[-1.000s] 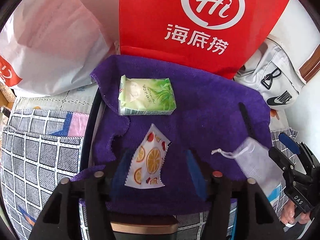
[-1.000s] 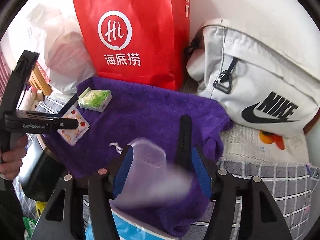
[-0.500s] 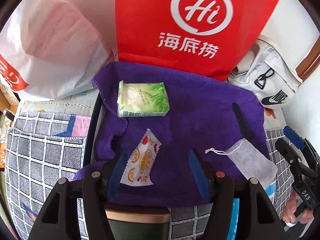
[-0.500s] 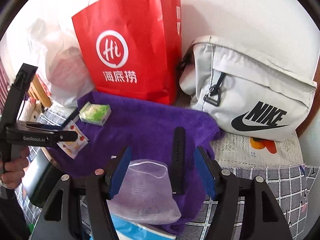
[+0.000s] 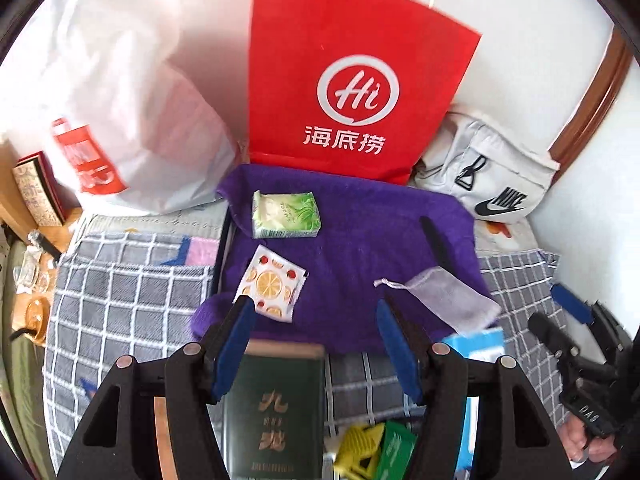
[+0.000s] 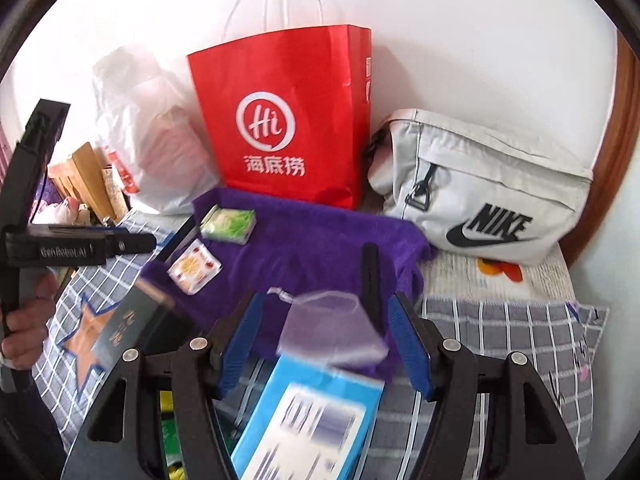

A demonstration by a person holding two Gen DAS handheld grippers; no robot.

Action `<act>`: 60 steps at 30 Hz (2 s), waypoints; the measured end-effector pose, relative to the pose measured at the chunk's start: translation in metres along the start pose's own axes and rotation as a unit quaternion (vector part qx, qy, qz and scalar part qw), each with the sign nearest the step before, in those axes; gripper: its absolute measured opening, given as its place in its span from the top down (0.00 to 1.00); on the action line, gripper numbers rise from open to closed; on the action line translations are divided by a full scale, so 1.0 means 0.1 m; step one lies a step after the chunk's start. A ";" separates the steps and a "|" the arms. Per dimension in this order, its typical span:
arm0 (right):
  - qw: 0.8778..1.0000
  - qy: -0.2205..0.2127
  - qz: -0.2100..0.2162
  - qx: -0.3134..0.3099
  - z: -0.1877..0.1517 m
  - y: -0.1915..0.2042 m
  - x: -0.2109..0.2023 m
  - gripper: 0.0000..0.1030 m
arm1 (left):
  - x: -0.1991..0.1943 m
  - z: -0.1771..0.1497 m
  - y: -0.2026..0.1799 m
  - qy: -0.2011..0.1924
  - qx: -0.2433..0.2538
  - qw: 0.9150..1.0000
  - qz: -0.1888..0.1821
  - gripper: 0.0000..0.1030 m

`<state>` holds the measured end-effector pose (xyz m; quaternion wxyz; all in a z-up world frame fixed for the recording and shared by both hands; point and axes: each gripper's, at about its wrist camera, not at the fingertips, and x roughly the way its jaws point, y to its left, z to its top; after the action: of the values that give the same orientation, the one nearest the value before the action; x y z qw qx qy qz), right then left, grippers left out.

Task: Organize soft objects
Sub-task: 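Withdraw both tools from the towel back over the remaining items, then grasp the mint-green sock with the left tool while the right tool approaches a black watch strap, then close the right tool on the black watch strap while the left tool holds the sock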

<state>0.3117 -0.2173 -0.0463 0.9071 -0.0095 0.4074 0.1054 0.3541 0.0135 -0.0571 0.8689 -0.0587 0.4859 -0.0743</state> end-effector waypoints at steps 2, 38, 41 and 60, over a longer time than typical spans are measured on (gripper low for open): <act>1.000 0.001 0.004 0.005 -0.10 0.05 -0.10 0.37 | -0.14 -0.10 0.04 -0.007 -0.004 1.000 -0.001 0.40; 0.995 0.063 0.048 0.055 -2.30 0.39 -0.88 0.37 | -0.36 -2.55 -0.34 0.055 0.088 0.993 -0.053 0.40; 0.995 0.068 0.043 0.056 -2.34 0.37 -0.86 0.37 | -0.14 -2.57 -0.43 0.074 0.096 0.992 -0.044 0.40; 0.993 0.089 0.048 0.052 -2.33 0.44 -0.58 0.37 | -0.54 -2.12 0.25 -0.023 0.026 0.999 -0.032 0.79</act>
<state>0.0937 -0.2093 -0.1554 0.8604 0.0482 0.4914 0.1264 0.1476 0.0416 -0.1270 0.8780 -0.0536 0.4619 -0.1134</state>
